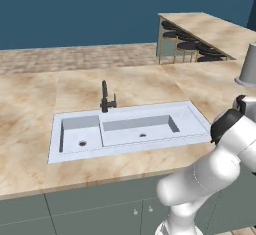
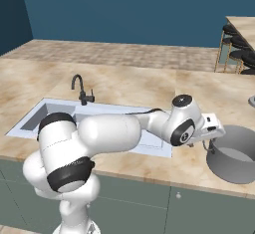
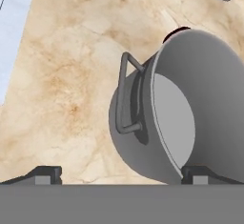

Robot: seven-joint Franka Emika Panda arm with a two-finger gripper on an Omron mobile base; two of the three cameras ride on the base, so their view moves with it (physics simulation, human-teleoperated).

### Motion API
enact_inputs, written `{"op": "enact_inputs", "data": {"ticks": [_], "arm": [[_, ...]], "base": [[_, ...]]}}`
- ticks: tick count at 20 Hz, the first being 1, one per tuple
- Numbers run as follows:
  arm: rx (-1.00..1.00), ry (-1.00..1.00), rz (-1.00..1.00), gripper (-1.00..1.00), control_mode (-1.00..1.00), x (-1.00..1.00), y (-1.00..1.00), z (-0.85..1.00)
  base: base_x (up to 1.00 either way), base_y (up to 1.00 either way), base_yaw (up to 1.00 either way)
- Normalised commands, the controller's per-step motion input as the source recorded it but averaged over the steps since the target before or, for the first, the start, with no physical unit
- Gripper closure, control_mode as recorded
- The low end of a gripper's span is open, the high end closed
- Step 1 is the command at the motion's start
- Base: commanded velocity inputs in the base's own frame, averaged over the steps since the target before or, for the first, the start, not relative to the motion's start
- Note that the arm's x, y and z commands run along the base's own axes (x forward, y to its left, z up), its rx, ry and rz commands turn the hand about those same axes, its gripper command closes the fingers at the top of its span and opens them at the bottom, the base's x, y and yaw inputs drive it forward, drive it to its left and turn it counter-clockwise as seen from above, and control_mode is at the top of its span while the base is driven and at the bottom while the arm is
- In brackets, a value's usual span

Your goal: Place the pot in the left basin and the mug in the right basin of the sink.

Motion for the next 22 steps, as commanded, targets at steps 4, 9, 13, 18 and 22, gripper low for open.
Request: {"op": "enact_inputs", "data": {"ticks": [4,9,13,18,22], "arm": [[-0.01,0.0,0.08,-1.0,-1.0,-0.18,-0.19,-0.01],[-0.01,0.0,0.14,-1.0,-1.0,-0.17,-0.17,0.0],[-0.02,0.0,0.16,-1.0,-1.0,-0.07,-0.16,-0.08],[-0.03,0.0,0.14,-1.0,-1.0,0.01,-0.16,-0.2],[-0.02,0.03,0.09,-1.0,-1.0,0.14,-0.14,-0.26]], "base": [[0.0,0.0,0.0],[0.0,0.0,0.0],[0.0,0.0,0.0],[0.0,0.0,0.0],[0.0,0.0,0.0]]}}
